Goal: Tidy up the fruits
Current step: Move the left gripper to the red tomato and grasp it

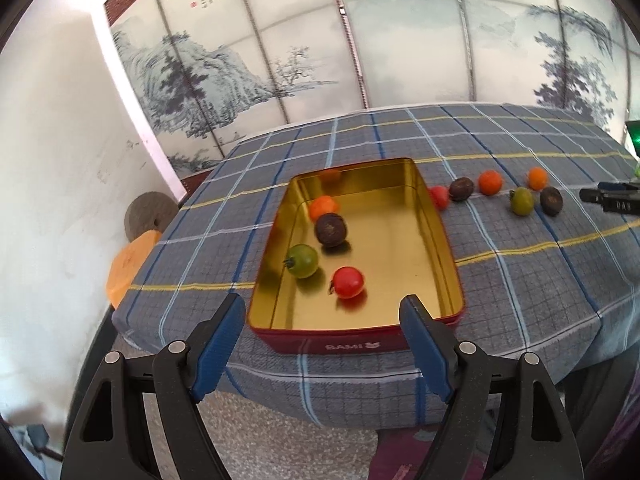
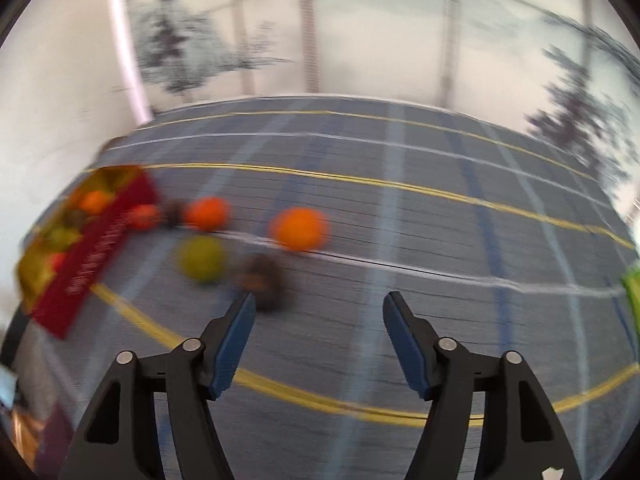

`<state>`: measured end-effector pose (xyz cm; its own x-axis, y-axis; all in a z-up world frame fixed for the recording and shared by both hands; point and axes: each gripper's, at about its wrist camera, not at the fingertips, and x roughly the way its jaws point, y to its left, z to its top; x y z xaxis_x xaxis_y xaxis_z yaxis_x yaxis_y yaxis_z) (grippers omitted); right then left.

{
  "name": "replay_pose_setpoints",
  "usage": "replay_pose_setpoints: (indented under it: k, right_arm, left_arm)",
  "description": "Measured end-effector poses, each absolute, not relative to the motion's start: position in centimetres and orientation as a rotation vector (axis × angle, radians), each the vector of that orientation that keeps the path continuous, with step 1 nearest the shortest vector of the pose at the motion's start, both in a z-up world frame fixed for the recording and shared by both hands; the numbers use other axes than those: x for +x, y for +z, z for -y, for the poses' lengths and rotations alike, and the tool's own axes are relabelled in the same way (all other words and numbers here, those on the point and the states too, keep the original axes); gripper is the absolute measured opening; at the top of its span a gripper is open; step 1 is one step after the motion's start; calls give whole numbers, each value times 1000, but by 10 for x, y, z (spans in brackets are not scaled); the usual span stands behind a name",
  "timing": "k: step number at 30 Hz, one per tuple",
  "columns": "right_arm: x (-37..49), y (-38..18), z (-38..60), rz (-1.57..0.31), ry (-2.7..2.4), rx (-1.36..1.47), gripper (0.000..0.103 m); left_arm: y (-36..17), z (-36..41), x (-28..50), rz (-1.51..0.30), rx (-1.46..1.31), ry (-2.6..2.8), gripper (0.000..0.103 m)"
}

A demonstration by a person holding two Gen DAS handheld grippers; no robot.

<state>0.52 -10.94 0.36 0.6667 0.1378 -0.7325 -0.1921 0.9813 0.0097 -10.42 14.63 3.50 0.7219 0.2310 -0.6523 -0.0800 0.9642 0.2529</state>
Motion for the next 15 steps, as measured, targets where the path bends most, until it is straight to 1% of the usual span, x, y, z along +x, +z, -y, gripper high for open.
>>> replay_pose_setpoints:
  k: [2, 7, 8, 12, 15]
  right_arm:
    - [13, -3, 134, -842, 131, -57, 68]
    - [22, -25, 174, -880, 62, 4, 69]
    - [20, -24, 176, -861, 62, 8, 71]
    - [24, -23, 172, -858, 88, 5, 72]
    - [23, -21, 173, -844, 110, 24, 76]
  left_arm:
    - [36, -136, -101, -747, 237, 117, 80]
    - [46, -105, -83, -734, 352, -42, 80]
    - [48, -98, -76, -740, 373, -82, 80]
    - [58, -75, -37, -780, 419, -237, 80]
    - [63, -57, -5, -781, 495, -380, 79]
